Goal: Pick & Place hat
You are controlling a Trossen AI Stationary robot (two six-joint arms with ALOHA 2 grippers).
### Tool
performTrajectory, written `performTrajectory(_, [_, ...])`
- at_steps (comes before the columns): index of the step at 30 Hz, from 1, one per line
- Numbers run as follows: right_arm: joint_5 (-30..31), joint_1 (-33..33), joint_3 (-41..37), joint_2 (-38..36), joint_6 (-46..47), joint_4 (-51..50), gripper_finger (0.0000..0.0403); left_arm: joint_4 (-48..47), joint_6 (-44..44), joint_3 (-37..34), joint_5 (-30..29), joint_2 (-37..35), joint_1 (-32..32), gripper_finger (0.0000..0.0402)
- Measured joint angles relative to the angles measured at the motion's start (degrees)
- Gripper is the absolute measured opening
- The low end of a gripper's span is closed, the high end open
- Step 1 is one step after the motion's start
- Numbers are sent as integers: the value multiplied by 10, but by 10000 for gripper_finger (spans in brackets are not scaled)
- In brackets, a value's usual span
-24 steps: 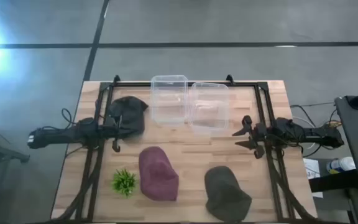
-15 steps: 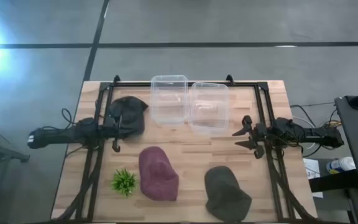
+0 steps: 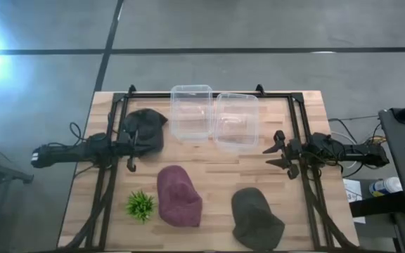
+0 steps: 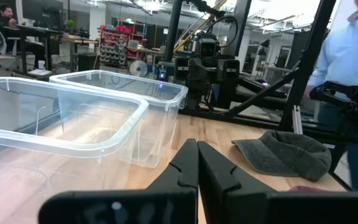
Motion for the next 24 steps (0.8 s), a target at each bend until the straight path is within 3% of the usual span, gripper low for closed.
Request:
performTrajectory(20, [0,0,0,0,5,0,178,0,0,0,0,0,0,0])
performTrajectory(24, [-3,0,0,0,193,0,178,0,0,0,0,0,0,0])
